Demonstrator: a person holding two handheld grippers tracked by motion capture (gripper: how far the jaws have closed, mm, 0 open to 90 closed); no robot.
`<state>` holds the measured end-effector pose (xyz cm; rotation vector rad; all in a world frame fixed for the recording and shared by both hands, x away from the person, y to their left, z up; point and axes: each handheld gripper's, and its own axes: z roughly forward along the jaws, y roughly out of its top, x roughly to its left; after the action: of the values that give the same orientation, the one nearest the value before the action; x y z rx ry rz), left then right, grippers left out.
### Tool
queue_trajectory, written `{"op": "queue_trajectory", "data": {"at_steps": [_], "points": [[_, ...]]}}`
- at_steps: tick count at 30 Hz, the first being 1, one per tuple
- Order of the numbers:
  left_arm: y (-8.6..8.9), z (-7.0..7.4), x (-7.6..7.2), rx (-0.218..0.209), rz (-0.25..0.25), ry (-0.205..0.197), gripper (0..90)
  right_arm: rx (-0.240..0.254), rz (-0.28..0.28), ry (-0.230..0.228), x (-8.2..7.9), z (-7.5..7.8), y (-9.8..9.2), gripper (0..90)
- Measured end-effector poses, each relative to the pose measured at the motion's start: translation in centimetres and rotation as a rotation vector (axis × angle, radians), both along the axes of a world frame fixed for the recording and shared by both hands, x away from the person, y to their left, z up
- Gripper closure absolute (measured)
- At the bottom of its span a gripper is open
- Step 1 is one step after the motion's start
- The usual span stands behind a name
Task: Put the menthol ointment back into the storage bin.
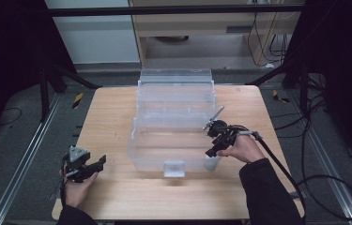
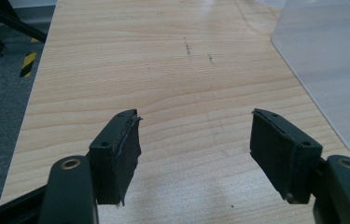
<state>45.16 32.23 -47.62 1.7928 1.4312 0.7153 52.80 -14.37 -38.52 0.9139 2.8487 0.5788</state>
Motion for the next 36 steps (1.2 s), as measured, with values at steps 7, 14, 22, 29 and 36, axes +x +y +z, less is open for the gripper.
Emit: {"op": "queue_trajectory", "data": {"at_steps": [7, 14, 22, 29, 36], "points": [[0.0, 0.0, 0.0, 0.0, 0.001, -0.001, 32.7, 0.111, -0.089, -0.105, -1.1, 2.1, -1.8, 30.9], [-0.1, 0.0, 0.0, -0.001, -0.001, 0.0, 32.7, 0.249, -0.191, -0.213, -2.8, 3.3, -4.5, 24.2], [-0.1, 0.0, 0.0, -0.004, -0.006, 0.001, 32.6, 0.336, -0.27, -0.328, -4.9, 2.4, -7.4, 22.0], [-0.2, -0.1, 0.0, -0.001, -0.014, 0.005, 32.7, 0.377, -0.341, -0.369, -6.1, -0.2, -9.7, 23.9], [-0.2, -0.2, 0.0, -0.004, -0.018, 0.004, 32.6, 0.39, -0.409, -0.383, -6.7, -3.4, -11.6, 21.6]]}}
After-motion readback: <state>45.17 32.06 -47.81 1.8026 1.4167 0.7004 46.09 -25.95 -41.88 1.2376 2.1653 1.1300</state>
